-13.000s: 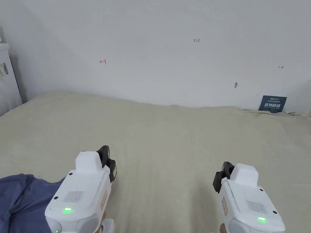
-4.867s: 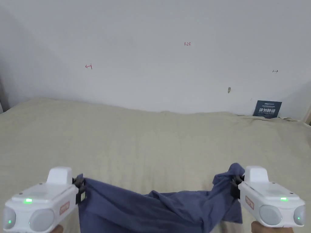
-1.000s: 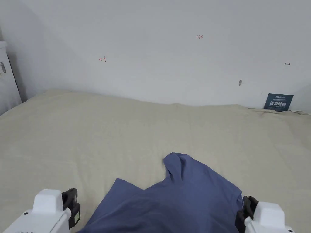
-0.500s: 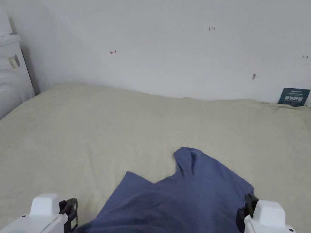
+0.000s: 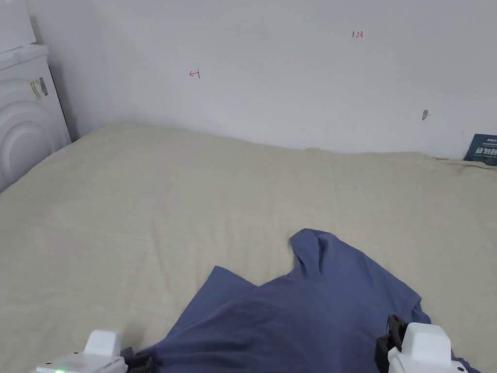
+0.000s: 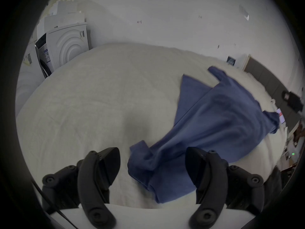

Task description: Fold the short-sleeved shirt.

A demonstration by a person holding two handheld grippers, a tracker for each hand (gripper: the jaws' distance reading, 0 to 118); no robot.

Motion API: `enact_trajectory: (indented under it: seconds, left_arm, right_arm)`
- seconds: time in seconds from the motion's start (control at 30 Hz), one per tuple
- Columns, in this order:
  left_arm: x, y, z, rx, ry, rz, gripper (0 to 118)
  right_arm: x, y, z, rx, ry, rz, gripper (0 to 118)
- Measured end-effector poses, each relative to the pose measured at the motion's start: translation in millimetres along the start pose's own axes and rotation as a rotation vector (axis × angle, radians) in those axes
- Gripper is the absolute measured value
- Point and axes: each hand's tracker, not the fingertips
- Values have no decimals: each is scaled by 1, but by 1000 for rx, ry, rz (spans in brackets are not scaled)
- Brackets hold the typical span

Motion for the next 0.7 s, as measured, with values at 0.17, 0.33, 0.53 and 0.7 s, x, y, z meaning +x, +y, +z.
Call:
enact_trajectory:
  seconds: [0.17, 0.33, 0.53, 0.7]
  left_arm:
    - [17, -3, 17, 68, -27, 29, 19]
    - [10, -10, 2, 78, -63, -39, 3]
    - [-12, -7, 11, 158, -95, 53, 0]
    - [-24, 6, 18, 199, -134, 92, 0]
  right_arm:
    - [0, -2, -1, -9, 0, 4, 0]
    - [-2, -3, -3, -14, 2, 4, 0]
    - [-1, -6, -7, -24, 9, 6, 0]
    - [5, 3, -21, -33, 11, 20, 0]
